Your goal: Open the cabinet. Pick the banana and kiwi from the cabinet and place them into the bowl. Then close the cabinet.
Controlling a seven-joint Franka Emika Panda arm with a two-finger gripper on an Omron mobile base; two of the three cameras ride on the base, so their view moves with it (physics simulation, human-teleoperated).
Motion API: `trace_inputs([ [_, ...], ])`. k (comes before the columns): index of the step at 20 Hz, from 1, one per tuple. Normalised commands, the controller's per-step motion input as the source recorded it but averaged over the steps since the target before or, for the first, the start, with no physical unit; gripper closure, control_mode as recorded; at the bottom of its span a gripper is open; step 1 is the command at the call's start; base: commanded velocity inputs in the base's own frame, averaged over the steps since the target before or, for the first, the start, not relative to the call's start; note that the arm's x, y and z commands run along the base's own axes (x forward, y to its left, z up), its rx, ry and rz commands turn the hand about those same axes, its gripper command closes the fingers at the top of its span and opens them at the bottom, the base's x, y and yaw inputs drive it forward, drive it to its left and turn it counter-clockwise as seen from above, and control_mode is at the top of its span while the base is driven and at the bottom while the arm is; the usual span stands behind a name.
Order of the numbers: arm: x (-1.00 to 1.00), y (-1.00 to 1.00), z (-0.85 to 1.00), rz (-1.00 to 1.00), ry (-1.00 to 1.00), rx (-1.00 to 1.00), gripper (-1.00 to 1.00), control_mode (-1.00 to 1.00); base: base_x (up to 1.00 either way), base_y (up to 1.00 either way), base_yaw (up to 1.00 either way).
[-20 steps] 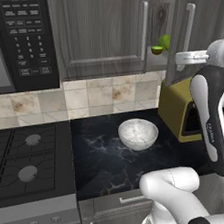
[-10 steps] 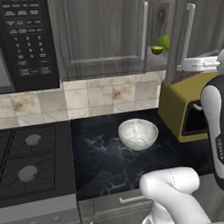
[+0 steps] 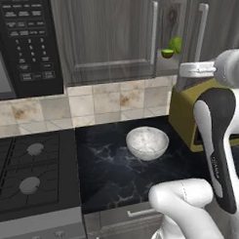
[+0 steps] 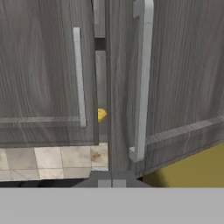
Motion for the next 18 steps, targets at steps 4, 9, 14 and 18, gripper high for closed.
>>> trace_inputs([
  [4, 0.00, 0.33, 0.00, -0.10, 0.00, 0.00, 1.00, -1.00, 0.00, 0.00, 0.00],
  [9, 0.03, 0.24, 0.00, -0.11, 0.00, 0.00, 1.00, -1.00, 0.00, 0.00, 0.00],
  [14, 0.03, 0.02, 0.00, -0.05, 0.00, 0.00, 1.00, -1.00, 0.00, 0.00, 0.00],
  [18, 0.18, 0.00, 0.00, 0.00, 0.02, 0.00, 1.00, -1.00, 0.00, 0.00, 0.00],
])
